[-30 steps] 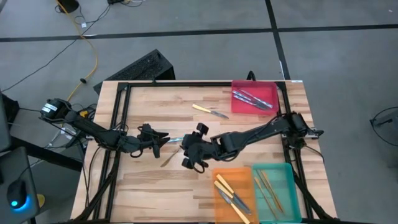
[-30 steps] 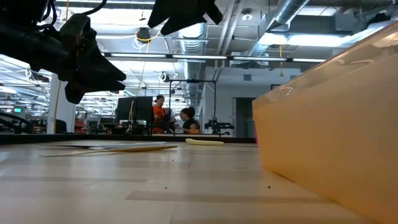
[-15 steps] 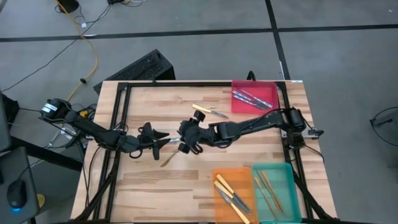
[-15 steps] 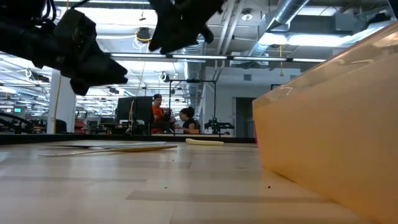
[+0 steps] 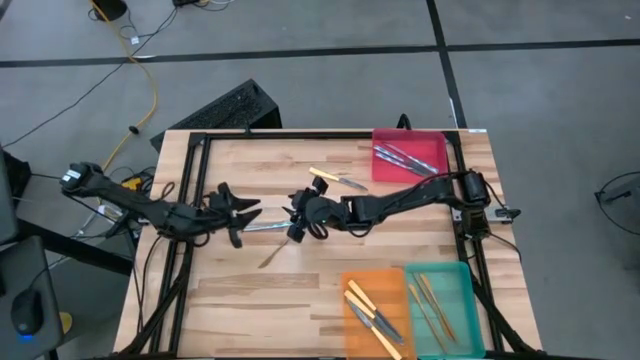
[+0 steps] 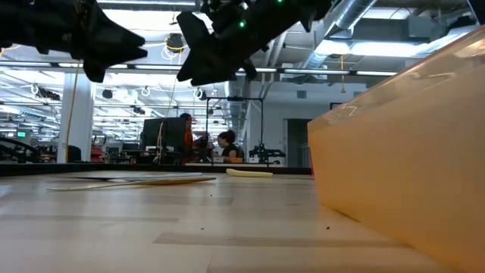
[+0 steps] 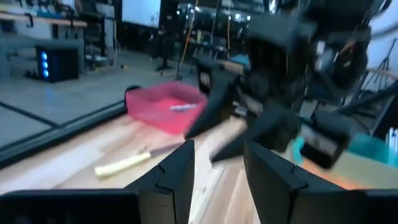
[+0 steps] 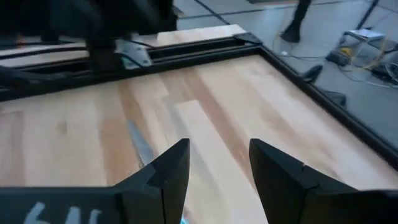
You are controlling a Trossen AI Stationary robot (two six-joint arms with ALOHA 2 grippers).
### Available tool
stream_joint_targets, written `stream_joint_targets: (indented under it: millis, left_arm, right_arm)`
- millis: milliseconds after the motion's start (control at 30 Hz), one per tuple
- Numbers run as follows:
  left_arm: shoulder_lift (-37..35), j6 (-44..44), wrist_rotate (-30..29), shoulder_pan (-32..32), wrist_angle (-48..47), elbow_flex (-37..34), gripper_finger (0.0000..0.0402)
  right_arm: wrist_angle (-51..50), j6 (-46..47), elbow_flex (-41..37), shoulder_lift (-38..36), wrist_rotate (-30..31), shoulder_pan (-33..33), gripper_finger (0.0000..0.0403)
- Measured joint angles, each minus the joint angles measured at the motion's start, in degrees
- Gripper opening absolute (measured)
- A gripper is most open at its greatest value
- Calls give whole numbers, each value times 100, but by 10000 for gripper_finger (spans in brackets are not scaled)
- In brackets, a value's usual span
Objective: Sort silverware by color (type)
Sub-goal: Put the blue patterned knife into the red bin
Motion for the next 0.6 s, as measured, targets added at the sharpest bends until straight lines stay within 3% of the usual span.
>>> stream_joint_targets:
  millis: [233, 600]
  left_arm:
    - [-738, 218, -2, 0, -325, 0, 122]
    - [-821, 197, 0, 0, -353, 0, 122]
  right_arm:
    - [1144, -315, -489, -4, -668, -122, 192]
    - [1867, -685, -843, 129, -950, -229, 191]
